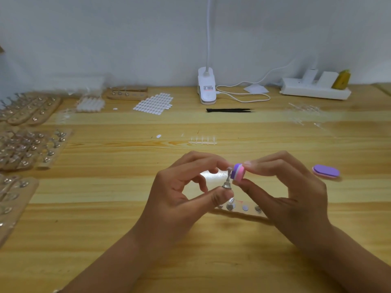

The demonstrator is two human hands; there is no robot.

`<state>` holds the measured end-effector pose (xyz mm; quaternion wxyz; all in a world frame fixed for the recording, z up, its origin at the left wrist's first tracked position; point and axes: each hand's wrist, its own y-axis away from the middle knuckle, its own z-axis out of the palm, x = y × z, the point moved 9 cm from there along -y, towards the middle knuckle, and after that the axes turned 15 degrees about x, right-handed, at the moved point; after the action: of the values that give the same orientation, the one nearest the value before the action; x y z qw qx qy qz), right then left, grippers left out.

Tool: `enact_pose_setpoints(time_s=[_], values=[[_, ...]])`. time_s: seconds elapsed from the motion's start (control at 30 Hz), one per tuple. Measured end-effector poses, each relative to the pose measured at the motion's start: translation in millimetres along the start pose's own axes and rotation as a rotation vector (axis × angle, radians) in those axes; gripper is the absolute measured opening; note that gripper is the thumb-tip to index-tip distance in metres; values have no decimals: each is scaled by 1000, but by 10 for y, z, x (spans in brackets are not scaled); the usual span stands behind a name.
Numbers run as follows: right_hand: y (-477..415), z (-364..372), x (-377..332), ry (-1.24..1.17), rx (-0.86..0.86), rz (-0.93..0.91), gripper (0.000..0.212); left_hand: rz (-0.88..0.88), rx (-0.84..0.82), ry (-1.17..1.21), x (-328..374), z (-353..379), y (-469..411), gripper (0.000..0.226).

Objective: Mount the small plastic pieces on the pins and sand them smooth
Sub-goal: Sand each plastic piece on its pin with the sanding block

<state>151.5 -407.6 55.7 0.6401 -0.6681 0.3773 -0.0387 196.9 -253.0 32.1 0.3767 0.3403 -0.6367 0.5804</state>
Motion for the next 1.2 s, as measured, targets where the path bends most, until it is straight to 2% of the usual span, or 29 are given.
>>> enact_pose_setpoints(time_s=[0.1, 0.27, 0.43, 0.53, 0.7, 0.8, 1.03, 1.2], values=[[-5, -26, -82, -45, 53, -43, 21, 8, -14, 1, 9, 17, 2, 30], [7, 21, -28, 13, 5, -39, 19, -44, -13, 48, -36, -8, -6, 27], [-21, -65, -58, 4, 106, -50, 24, -154, -14, 32, -158, 25, 3, 24], [-6, -48, -87, 51, 79, -108, 24, -212, -5, 60, -214, 50, 21, 27], [-55, -74, 1, 152, 87, -76, 25, -288, 15, 93, -299, 45, 45, 21], [-28, -32, -4, 128, 71, -67, 28, -307, 35, 89, -308, 37, 49, 18], [59, 95, -93, 87, -16, -176, 22, -309, 62, 80, -305, -7, 45, 11], [21, 22, -9, 118, 19, -141, 19, -362, 73, 128, -343, -28, 44, 12]])
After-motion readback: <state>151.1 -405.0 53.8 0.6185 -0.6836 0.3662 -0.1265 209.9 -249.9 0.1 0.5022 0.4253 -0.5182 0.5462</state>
